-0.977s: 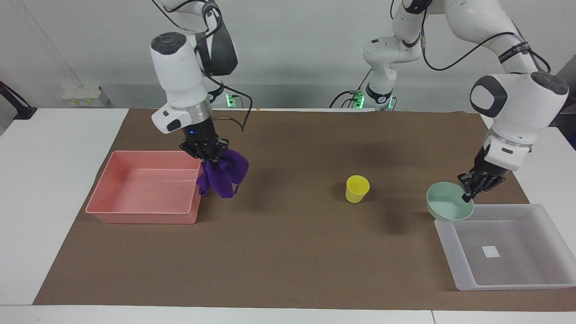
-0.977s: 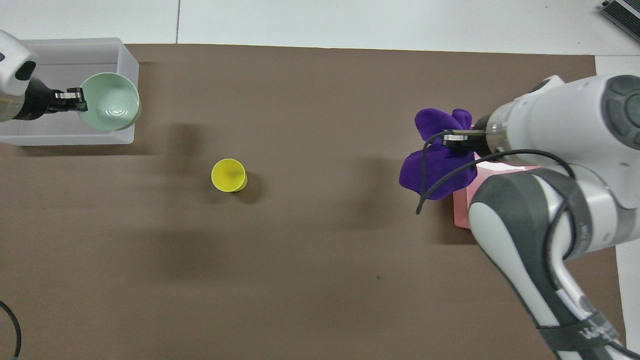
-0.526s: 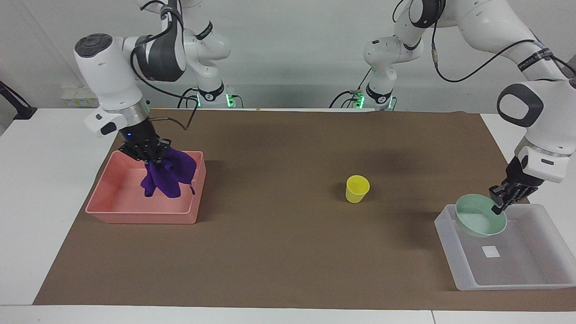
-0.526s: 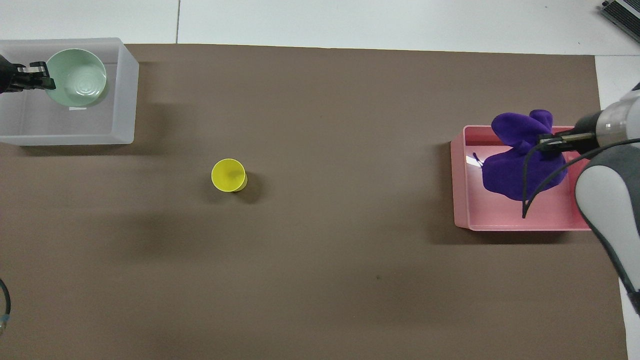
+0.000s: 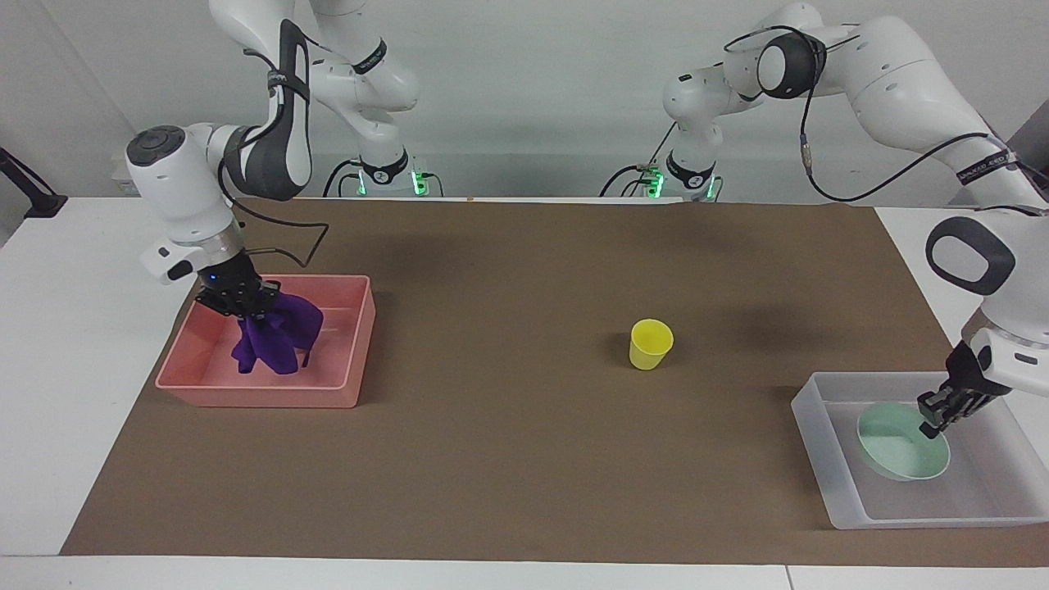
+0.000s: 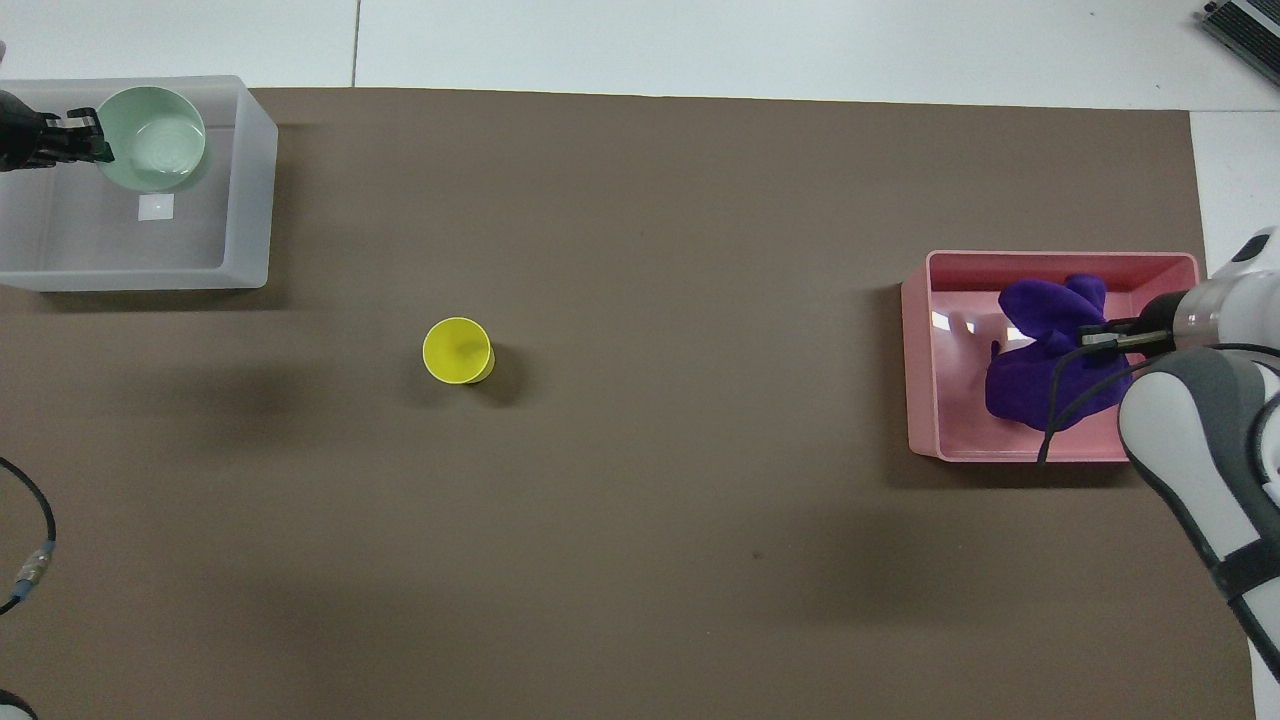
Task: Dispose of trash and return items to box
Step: 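Lower the purple cloth into the pink box and open the right gripper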
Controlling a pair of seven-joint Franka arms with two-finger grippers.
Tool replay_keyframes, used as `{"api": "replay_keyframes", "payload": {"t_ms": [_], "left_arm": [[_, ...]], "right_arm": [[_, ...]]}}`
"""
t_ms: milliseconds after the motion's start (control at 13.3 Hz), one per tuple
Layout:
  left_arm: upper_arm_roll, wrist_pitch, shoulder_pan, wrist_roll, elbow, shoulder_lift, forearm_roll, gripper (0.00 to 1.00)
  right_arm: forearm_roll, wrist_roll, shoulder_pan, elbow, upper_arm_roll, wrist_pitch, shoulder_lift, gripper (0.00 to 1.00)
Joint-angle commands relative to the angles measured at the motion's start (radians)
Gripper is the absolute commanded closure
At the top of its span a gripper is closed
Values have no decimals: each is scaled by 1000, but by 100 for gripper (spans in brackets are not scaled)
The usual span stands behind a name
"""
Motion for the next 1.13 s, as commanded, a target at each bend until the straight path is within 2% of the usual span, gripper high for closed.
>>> {"api": "replay_keyframes", "payload": {"t_ms": [0, 225, 301, 376, 451, 676, 751, 902, 1052], "left_arm": [[-7, 50, 26, 7, 36, 60, 17, 100], [-2, 107, 27, 4, -19, 58, 22, 100], [-2, 140, 26, 1, -44, 56, 22, 100], [-1, 157, 26, -1, -80, 48, 22, 100], [1, 171, 27, -1, -111, 38, 22, 100], [44, 206, 20, 0, -192, 7, 34, 100], [47, 191, 15, 0, -183, 4, 34, 91], [47, 162, 9, 2, -160, 5, 39, 10], [47, 138, 3, 16, -133, -1, 40, 3]], "right_arm": [[3, -17, -27, -45, 13, 63, 16, 100], [3, 6, -25, -94, 14, 148, 35, 97], [3, 6, -25, -94, 14, 166, 49, 84], [3, 9, -25, -94, 14, 172, 54, 56], [3, 23, -16, -91, 14, 171, 54, 2], [3, 35, -1, -62, 14, 137, 39, 0], [3, 45, 4, -37, 14, 102, 25, 0], [2, 109, 10, 18, 26, 0, -1, 0], [-1, 219, 76, 47, 22, -62, -20, 0]]}}
